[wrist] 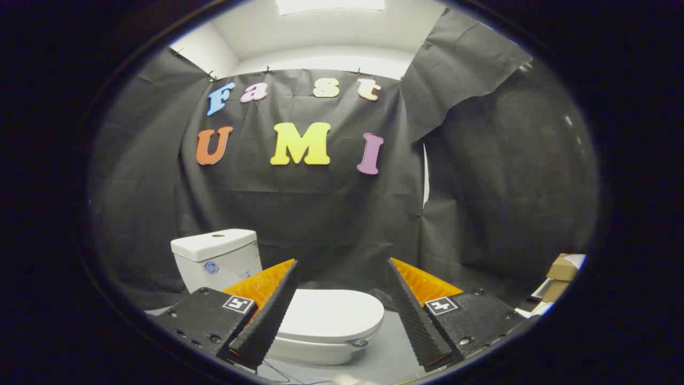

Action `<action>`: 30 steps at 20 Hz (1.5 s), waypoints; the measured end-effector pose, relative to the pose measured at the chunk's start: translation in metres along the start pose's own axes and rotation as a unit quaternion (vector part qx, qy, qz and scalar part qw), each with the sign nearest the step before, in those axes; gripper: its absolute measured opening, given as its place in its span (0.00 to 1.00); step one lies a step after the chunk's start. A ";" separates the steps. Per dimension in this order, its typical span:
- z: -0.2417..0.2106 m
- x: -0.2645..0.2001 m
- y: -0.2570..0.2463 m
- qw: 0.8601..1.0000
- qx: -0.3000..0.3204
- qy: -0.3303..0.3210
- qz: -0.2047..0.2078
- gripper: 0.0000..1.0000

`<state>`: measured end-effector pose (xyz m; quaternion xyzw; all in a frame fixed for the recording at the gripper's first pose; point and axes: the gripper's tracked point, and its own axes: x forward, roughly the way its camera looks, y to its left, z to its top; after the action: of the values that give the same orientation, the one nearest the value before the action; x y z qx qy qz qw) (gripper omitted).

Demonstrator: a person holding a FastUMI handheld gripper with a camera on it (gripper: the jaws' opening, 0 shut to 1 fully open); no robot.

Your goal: Open the toilet lid.

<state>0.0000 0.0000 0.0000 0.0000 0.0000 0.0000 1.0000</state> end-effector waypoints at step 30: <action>-0.022 0.125 -0.012 0.995 0.085 0.051 0.028 1.00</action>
<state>0.1250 -0.0116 -0.0216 0.0845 0.0507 0.0276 0.9947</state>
